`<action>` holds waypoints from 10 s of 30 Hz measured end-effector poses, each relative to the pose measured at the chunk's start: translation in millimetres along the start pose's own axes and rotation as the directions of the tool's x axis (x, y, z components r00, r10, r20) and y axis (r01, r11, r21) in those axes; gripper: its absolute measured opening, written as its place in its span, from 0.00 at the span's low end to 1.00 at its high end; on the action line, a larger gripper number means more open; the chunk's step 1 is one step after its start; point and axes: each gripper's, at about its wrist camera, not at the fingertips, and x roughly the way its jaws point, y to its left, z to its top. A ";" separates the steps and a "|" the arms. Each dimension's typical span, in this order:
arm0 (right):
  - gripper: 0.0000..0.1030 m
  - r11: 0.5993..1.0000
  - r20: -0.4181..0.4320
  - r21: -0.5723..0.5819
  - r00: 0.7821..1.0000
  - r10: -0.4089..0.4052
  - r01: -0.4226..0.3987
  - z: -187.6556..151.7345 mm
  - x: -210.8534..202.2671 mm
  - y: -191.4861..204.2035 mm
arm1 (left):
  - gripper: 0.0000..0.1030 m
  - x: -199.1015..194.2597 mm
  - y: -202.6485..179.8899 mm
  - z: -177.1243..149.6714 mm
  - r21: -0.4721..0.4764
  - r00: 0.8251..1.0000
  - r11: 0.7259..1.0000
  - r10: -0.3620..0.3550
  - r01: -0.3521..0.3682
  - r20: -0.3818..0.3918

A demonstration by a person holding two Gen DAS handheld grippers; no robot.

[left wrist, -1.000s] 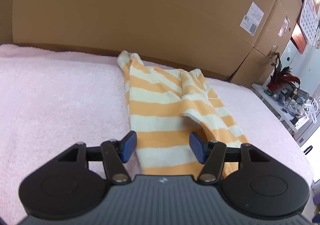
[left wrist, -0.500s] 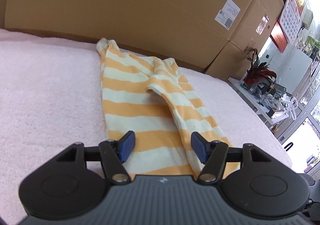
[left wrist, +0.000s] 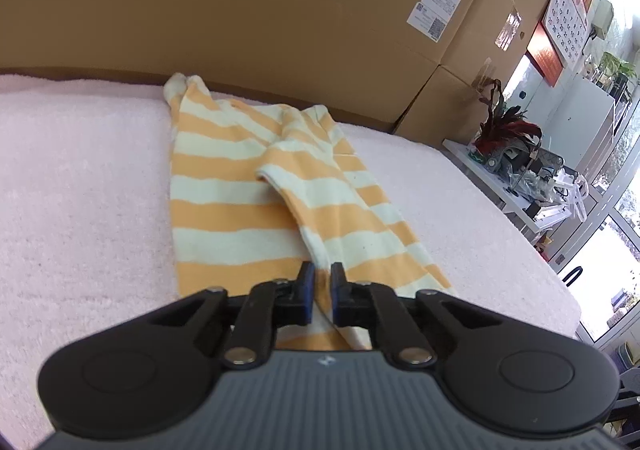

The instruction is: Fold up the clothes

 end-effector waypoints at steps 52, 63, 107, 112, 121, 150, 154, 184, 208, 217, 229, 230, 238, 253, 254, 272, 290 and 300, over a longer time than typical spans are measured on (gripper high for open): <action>0.04 0.991 -0.120 0.095 0.987 0.105 -0.094 -20.0 5.2 -24.7 | 0.00 -3.2 2.4 -11.6 -0.019 0.995 0.996 -0.089 0.089 -0.035; 0.05 0.997 -0.225 0.037 0.971 0.075 -0.069 -17.6 10.1 -34.5 | 0.00 -22.4 8.9 -8.5 0.028 1.000 0.999 -0.029 0.029 -0.010; 0.03 0.918 0.012 0.396 0.999 -0.040 0.032 205.7 207.3 -170.9 | 0.35 11.7 -47.4 -24.2 0.182 0.977 0.961 -0.196 0.209 -0.087; 0.01 0.915 -0.074 0.373 0.988 -0.134 0.152 192.9 222.4 -177.5 | 0.36 10.8 -48.5 -23.9 0.192 0.975 0.957 -0.202 0.217 -0.091; 0.19 0.886 -0.021 0.464 1.000 -0.019 0.027 173.7 190.5 -183.7 | 0.37 10.7 -45.1 -22.6 0.163 0.970 0.958 -0.224 0.237 -0.093; 0.06 0.935 -0.033 0.354 0.999 0.013 0.000 117.6 147.5 -119.5 | 0.07 56.5 -0.8 43.2 0.129 0.998 0.990 -0.055 0.059 -0.036; 0.01 0.929 -0.005 0.370 1.000 -0.007 0.009 109.3 131.1 -121.2 | 0.07 57.7 10.0 35.7 0.085 0.994 0.991 -0.101 0.104 -0.033; 0.19 0.926 0.053 0.378 0.998 -0.038 0.015 48.4 51.4 -66.9 | 0.20 55.6 26.4 33.8 -0.019 0.974 0.974 -0.225 0.225 -0.021; 0.09 0.973 -0.010 0.232 1.000 0.021 -0.018 8.6 2.3 -5.6 | 0.27 54.1 27.2 33.0 -0.009 0.980 0.980 -0.197 0.196 -0.010; 0.31 0.978 0.011 0.207 0.999 0.030 -0.032 -8.1 -20.4 3.0 | 0.29 53.9 25.4 32.6 -0.002 0.980 0.981 -0.196 0.196 -0.011; 0.10 0.992 -0.051 0.126 0.999 -0.012 0.018 -18.5 -31.5 23.1 | 0.32 53.6 24.7 32.6 0.000 0.980 0.980 -0.197 0.197 -0.012; 0.13 0.990 -0.057 0.135 0.998 -0.020 0.027 -19.3 -32.0 22.4 | 0.32 53.5 24.4 32.6 0.001 0.980 0.980 -0.197 0.197 -0.012; 0.15 0.982 0.051 0.185 0.998 0.022 -0.032 -7.2 -30.3 22.3 | 0.32 52.4 23.5 32.3 0.010 0.981 0.981 -0.192 0.192 -0.009; 0.09 0.976 0.041 0.208 0.996 -0.079 0.069 -3.9 -6.8 7.8 | 0.36 48.5 21.4 32.3 0.028 0.982 0.982 -0.188 0.188 0.015; 0.10 0.973 0.047 0.218 0.995 -0.085 0.072 -3.6 -8.9 5.3 | 0.36 48.5 21.2 32.4 0.028 0.982 0.982 -0.188 0.188 0.014; 0.20 0.962 0.126 0.265 0.987 -0.103 0.067 1.4 -12.3 -11.6 | 0.38 47.9 20.0 31.8 0.040 0.981 0.981 -0.193 0.192 0.018; 0.19 0.981 0.091 0.164 0.991 0.093 -0.107 4.7 26.1 21.9 | 0.38 46.4 20.8 31.6 0.040 0.982 0.981 -0.189 0.188 0.022; 0.18 0.968 0.109 0.243 0.994 0.031 -0.057 7.7 34.1 -2.3 | 0.35 45.4 -38.0 44.4 0.326 0.986 0.932 -0.166 0.157 0.000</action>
